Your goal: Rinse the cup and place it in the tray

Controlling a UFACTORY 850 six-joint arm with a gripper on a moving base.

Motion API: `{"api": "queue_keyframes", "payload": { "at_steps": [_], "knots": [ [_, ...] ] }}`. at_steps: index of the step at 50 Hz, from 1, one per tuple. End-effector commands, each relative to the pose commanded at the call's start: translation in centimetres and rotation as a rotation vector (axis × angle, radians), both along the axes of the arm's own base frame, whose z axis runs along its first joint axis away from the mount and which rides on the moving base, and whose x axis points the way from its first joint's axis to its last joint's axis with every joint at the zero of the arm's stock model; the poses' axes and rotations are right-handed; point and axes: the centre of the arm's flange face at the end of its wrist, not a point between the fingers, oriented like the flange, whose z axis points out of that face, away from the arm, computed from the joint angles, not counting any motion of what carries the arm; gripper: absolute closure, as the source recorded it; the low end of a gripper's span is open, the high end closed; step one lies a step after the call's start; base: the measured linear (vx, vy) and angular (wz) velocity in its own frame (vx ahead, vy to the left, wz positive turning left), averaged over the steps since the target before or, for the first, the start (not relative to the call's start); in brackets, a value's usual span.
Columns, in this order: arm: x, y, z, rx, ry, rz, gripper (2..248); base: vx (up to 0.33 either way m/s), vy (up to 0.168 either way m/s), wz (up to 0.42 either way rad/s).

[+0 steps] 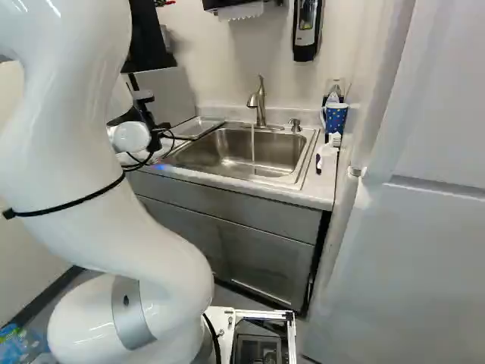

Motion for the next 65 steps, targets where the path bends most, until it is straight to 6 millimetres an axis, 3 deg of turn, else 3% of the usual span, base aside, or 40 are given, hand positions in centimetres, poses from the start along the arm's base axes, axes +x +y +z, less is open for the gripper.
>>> {"api": "queue_keyframes", "payload": {
  "at_steps": [20,21,25,26,31,32,36,37,53,65],
  "knots": [
    [0.2,0.0,0.1,0.006,-0.009,-0.001,3,0.0,0.0,0.0],
    [0.2,0.0,0.1,0.006,-0.009,-0.001,32,0.0,0.0,0.0],
    [0.2,0.0,0.1,0.006,-0.009,-0.001,32,0.0,0.0,0.0],
    [0.2,0.0,0.1,0.006,-0.009,-0.001,70,0.0,0.0,0.0],
    [0.2,0.0,0.1,0.006,-0.009,-0.001,70,0.0,0.0,0.0],
    [0.2,0.0,0.1,0.006,-0.009,-0.001,108,0.0,0.0,0.0],
    [0.2,0.0,0.1,0.006,-0.009,-0.001,108,0.0,0.0,0.0],
    [0.2,0.0,0.1,0.006,-0.009,-0.001,129,0.0,0.0,0.0],
    [0.1,-0.2,1.2,0.016,-0.028,-0.003,130,0.0,0.0,0.0],
    [-0.2,-1.8,2.5,0.027,-0.05,-0.028,130,0.0,0.0,0.0]
  ]
}}
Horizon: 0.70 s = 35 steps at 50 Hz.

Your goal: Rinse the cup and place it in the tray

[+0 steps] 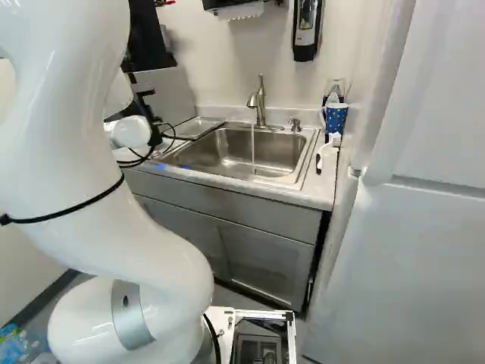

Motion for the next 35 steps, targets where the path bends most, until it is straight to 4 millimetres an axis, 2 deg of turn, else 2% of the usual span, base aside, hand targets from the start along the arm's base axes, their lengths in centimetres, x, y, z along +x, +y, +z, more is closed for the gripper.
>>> {"api": "queue_keyframes", "payload": {
  "at_steps": [17,35],
  "knots": [
    [-0.3,-2.7,1.8,0.015,-0.032,-0.047,130,0.0,0.0,0.0],
    [0.7,-5.6,3.7,0.049,-0.055,-0.13,130,0.0,0.0,0.0]
  ]
}}
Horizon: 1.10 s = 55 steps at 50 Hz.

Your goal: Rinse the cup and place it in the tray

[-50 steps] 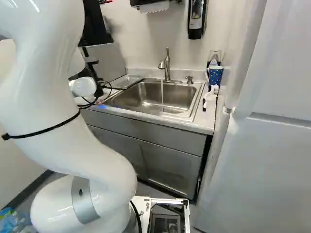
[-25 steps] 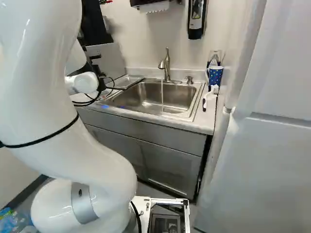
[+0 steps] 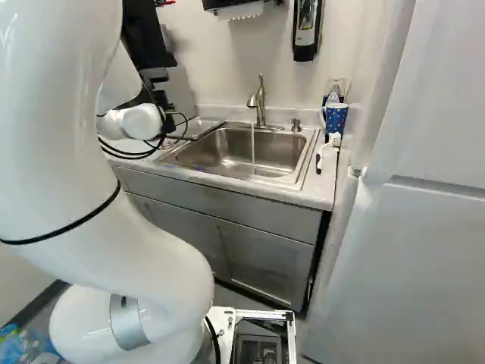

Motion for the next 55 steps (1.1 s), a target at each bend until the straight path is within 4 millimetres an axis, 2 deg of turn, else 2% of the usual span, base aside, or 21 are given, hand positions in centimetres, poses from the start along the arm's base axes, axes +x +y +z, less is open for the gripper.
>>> {"api": "queue_keyframes", "payload": {
  "at_steps": [18,46,55],
  "knots": [
    [1.2,-2.8,1.8,0.027,-0.02,-0.078,130,0.0,0.0,0.0],
    [2.9,-6.9,1.8,0.028,-0.013,-0.17,130,0.0,0.0,0.0],
    [3.4,-8.2,1.2,0.024,-0.002,-0.198,130,0.0,0.0,0.0]
  ]
}}
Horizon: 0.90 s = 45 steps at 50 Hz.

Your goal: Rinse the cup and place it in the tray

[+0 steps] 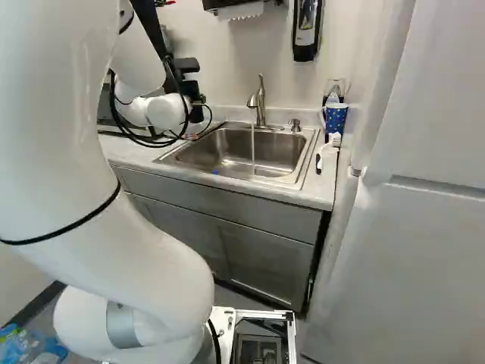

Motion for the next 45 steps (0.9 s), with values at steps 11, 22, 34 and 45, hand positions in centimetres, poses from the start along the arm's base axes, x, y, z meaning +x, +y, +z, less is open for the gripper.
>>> {"api": "queue_keyframes", "payload": {
  "at_steps": [11,22,34,45],
  "knots": [
    [0.5,-1.6,-1.1,-0.003,0.018,-0.033,130,0.0,0.0,0.0],
    [0.4,-3.2,-2.1,-0.004,0.027,-0.065,130,0.0,0.0,0.0],
    [-0.3,-5.0,-3.3,-0.005,0.04,-0.1,130,0.0,0.0,0.0],
    [-1.1,-6.6,-4.4,-0.006,0.052,-0.132,130,0.0,0.0,0.0]
  ]
}}
